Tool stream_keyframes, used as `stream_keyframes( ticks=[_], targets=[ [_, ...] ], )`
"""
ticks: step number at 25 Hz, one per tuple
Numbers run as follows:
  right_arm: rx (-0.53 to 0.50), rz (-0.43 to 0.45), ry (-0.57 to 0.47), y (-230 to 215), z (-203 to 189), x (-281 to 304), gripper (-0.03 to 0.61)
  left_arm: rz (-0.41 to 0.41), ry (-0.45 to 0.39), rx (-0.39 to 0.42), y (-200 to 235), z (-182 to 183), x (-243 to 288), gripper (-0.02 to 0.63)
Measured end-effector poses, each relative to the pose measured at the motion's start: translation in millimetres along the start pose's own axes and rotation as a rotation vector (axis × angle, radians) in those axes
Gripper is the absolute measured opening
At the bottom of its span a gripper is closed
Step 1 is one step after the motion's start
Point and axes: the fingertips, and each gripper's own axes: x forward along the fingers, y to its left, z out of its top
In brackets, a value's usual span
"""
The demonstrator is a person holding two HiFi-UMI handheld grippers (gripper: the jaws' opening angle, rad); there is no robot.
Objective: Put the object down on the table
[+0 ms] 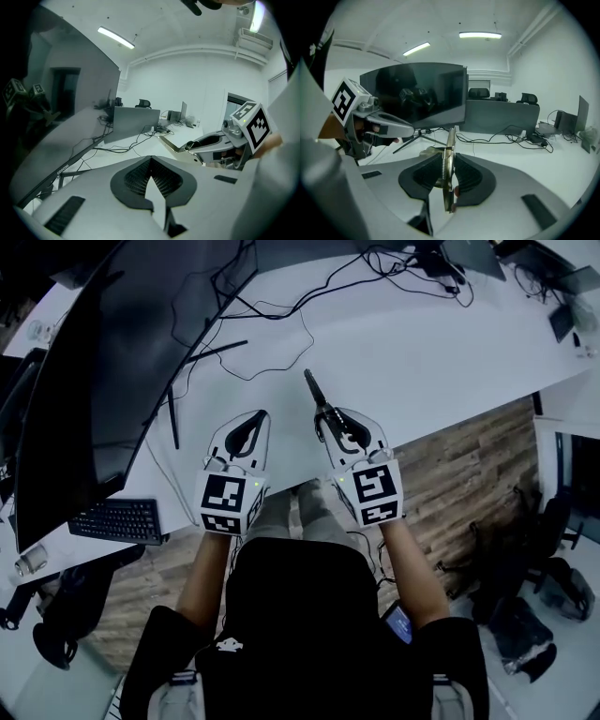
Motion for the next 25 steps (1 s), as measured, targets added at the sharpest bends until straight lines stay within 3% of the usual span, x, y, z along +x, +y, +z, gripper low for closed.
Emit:
stream_keyframes(
  ticks=[10,17,25],
  targets=[
    [-0.088,0.069,0.116,3.6,-37.2,23.2,0.097,0.018,0.046,-0.019,-5.6,-26.8,6.8,0.014],
    [-0.336,0.114,0.208,9.4,-61.8,44.2,0.097,0.033,0.066,-0.021,-6.0,-40.0,7.8,0.014],
    [-0.507,0.139,0.292,5.6,-84.2,69.4,0.097,0.044,0.082,-0.025,-5.0,-53.7,7.5,0.014]
  ],
)
